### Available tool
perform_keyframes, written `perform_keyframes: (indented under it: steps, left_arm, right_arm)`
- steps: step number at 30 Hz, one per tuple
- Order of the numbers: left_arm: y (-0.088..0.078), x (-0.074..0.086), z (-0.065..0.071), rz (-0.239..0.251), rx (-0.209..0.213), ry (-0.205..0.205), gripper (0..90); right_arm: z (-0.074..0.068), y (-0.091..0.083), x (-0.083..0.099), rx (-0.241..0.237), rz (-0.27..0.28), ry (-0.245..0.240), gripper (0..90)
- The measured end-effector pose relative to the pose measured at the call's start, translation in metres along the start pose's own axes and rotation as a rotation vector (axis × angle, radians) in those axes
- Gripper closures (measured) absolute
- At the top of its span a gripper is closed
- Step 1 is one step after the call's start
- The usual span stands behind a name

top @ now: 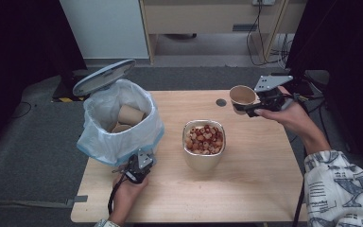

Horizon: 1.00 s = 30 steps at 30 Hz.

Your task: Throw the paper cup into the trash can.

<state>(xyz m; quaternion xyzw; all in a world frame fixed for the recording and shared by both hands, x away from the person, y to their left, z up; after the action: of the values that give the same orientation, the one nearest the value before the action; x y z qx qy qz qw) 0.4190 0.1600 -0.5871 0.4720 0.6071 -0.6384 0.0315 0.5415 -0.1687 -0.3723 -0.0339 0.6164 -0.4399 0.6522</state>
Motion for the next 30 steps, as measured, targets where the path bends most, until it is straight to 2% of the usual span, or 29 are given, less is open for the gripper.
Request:
perform_keyframes:
  steps: [9,22,30]
  left_arm:
    - [0.000,0.000,0.000,0.000,-0.001,0.001,89.2]
    - [0.000,0.000,0.000,-0.001,-0.001,0.003,89.3]
    - [0.000,0.000,0.000,-0.001,-0.002,0.003,89.3]
  right_arm:
    - [-0.012,0.008,-0.015,-0.063,0.009,0.037,33.9]
    - [-0.024,0.013,-0.026,-0.149,0.025,0.097,34.0]
    - [-0.033,0.015,-0.035,-0.180,0.040,0.121,33.9]
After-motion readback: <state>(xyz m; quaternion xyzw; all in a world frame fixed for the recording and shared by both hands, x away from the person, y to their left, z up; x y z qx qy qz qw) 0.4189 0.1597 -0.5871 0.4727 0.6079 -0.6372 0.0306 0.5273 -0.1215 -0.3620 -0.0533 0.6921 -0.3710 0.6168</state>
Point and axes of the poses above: each handheld gripper's, and its own axes: y roughly forward along the jaws, x roughly out of its underside, z roughly to its right, the point moved 10 cm from there along y, roughly forward along the jaws, and after that the axes turned 5 degrees about -z, right-handed, at the moved point
